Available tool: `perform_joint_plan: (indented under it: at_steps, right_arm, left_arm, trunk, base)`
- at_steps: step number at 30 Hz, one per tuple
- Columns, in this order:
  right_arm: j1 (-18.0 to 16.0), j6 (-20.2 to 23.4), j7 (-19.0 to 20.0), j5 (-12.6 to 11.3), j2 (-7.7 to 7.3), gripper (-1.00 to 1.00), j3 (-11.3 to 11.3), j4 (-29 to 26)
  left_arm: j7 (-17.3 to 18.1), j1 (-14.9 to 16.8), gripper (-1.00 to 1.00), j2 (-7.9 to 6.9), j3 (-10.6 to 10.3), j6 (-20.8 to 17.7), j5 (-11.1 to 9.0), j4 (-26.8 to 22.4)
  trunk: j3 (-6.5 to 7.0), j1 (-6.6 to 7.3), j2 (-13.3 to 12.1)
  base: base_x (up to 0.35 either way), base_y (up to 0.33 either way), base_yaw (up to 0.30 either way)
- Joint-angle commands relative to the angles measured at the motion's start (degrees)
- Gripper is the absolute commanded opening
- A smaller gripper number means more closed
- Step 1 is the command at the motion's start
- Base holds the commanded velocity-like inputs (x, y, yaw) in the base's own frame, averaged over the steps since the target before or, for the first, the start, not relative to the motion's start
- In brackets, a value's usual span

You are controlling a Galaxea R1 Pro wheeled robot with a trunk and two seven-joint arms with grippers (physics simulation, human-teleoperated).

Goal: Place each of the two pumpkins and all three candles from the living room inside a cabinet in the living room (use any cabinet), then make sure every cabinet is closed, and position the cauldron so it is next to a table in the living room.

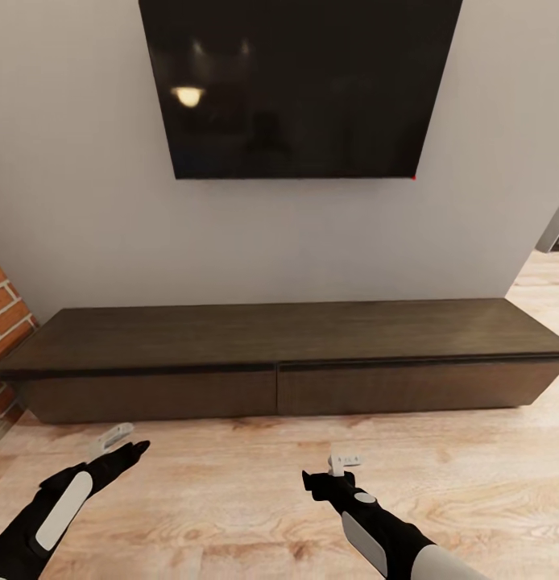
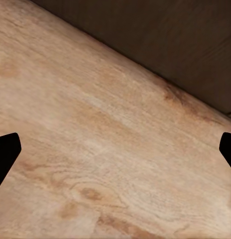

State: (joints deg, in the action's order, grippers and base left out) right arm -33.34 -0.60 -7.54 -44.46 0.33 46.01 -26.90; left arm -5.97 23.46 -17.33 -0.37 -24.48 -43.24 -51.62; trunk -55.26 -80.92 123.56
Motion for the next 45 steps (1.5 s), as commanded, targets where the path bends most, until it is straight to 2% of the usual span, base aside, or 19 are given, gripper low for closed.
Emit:
perform_joint_plan:
  at_steps: [1,9,12,15,16,17,18,19,23,26,29,32,36,37,39,40,42,44,45]
  right_arm:
    - [-0.07,-0.08,-0.46,-0.45,-0.08,1.0,0.48,-0.09]
    - [0.0,1.09,-0.55,-0.97,-0.93,1.0,0.48,-8.14]
    - [0.43,3.33,-0.68,-1.5,-3.04,1.0,0.48,-13.98]
    - [1.43,6.13,-0.83,-2.76,-6.3,1.0,0.44,-21.78]
    - [1.72,6.93,-0.85,-4.33,-8.0,1.0,0.41,-25.29]
    - [1.97,7.97,-0.95,-7.86,-11.06,1.0,0.4,-30.74]
    - [2.02,8.29,-1.03,-9.26,-12.11,1.0,0.4,-32.57]
    - [2.09,8.8,-1.25,-12.11,-14.18,1.0,0.37,-36.1]
    - [2.19,9.56,-2.51,-19.86,-19.42,1.0,0.25,-46.2]
    - [2.21,9.72,-3.53,-23.61,-22.66,1.0,-0.58,-52.24]
    - [2.22,9.82,-4.25,-27.98,-27.15,1.0,-4.14,-58.69]
    - [2.22,9.91,-4.3,-31.41,-29.41,1.0,-6.75,-60.77]
    - [2.23,9.93,-4.22,-34.04,-30.36,1.0,-8.1,-61.61]
    - [2.23,10.04,-4.19,-34.42,-30.43,1.0,-8.27,-61.7]
    - [2.23,10.7,-4.17,-35.63,-30.51,1.0,-8.48,-61.75]
    - [2.23,11.27,-4.16,-36.87,-30.54,1.0,-8.56,-61.78]
    - [2.23,11.75,-4.15,-38.34,-30.55,1.0,-8.58,-61.82]
    - [2.23,12.41,-4.09,-39.37,-30.56,1.0,-8.57,-61.81]
    - [2.23,13.1,-3.96,-39.7,-30.56,1.0,-8.57,-61.8]
  left_arm:
    - [-0.43,0.01,1.0,0.02,-0.08,-0.22,-0.56,-0.19]
    - [-0.36,0.01,1.0,-0.17,-0.07,-0.05,-0.03,-0.61]
    - [-0.23,0.01,1.0,-0.12,-0.05,-0.04,-0.07,-0.6]
    - [0.46,0.01,1.0,-0.09,0.14,-0.04,-0.19,-0.59]
    - [0.98,0.01,1.0,-0.09,0.27,-0.04,-0.22,-0.59]
    - [1.97,0.01,1.0,-0.1,0.48,-0.07,-0.35,-0.53]
    - [2.33,0.01,1.0,-0.11,0.53,-0.08,-0.42,-0.5]
    - [3.04,0.01,1.0,-0.13,0.63,-0.1,-0.55,-0.39]
    - [4.66,0.01,1.0,-0.16,0.81,-0.15,-0.77,-0.13]
    - [5.07,0.01,1.0,-0.16,0.9,-0.23,-0.88,0.02]
    - [5.28,0.01,1.0,-0.21,0.99,-0.41,-1.08,0.12]
    - [5.29,0.01,1.0,-0.24,1.31,-0.81,-1.68,-0.21]
    - [5.32,0.06,1.0,-0.25,2.48,-2.21,-3.25,-0.5]
    - [5.33,0.13,1.0,-0.44,3.17,-3.48,-4.13,-0.8]
    - [5.3,0.21,1.0,-1.45,6.25,-8.13,-7.29,-2.86]
    - [5.28,0.24,1.0,-2.18,9.79,-12.25,-10.39,-4.23]
    - [5.27,0.26,1.0,-3.04,15.46,-16.85,-14.62,-5.34]
    - [5.27,0.27,1.0,-3.47,20.44,-19.93,-17.75,-5.64]
    - [5.28,0.27,1.0,-3.5,21.52,-20.49,-18.38,-5.6]
  trunk:
    - [-0.24,-0.22,0.44]
    - [-1.67,-1.97,3.65]
    - [-2.21,-2.63,4.85]
    - [-2.75,-3.29,6.05]
    - [-2.93,-3.51,6.46]
    - [-3.11,-3.73,6.86]
    - [-3.29,-3.95,7.26]
    - [-3.47,-4.17,7.66]
    - [-4.18,-5.05,9.26]
    - [-4.72,-5.71,10.47]
    - [-5.26,-6.37,11.67]
    - [-5.8,-7.03,12.87]
    - [-6.52,-7.9,14.48]
    - [-6.7,-8.12,14.88]
    - [-7.06,-8.56,15.68]
    - [-7.24,-8.78,16.08]
    - [-7.6,-9.22,16.88]
    - [-7.95,-9.66,17.68]
    - [-8.13,-9.88,18.09]
  base:
    - [0.0,0.0,0.0]
    - [0.0,0.0,0.0]
    - [0.0,0.0,0.0]
    - [0.0,0.0,0.0]
    - [0.0,0.0,0.0]
    - [0.0,0.0,0.0]
    - [0.0,0.0,0.0]
    - [0.0,0.0,0.0]
    - [0.0,0.0,0.0]
    - [0.0,0.0,0.0]
    - [0.0,0.0,0.0]
    - [0.0,0.0,0.0]
    - [0.0,0.0,0.0]
    - [0.0,0.0,0.0]
    - [0.0,0.0,0.0]
    - [0.0,0.0,0.0]
    - [0.0,0.0,0.0]
    - [0.0,0.0,0.0]
    - [0.0,0.0,0.0]
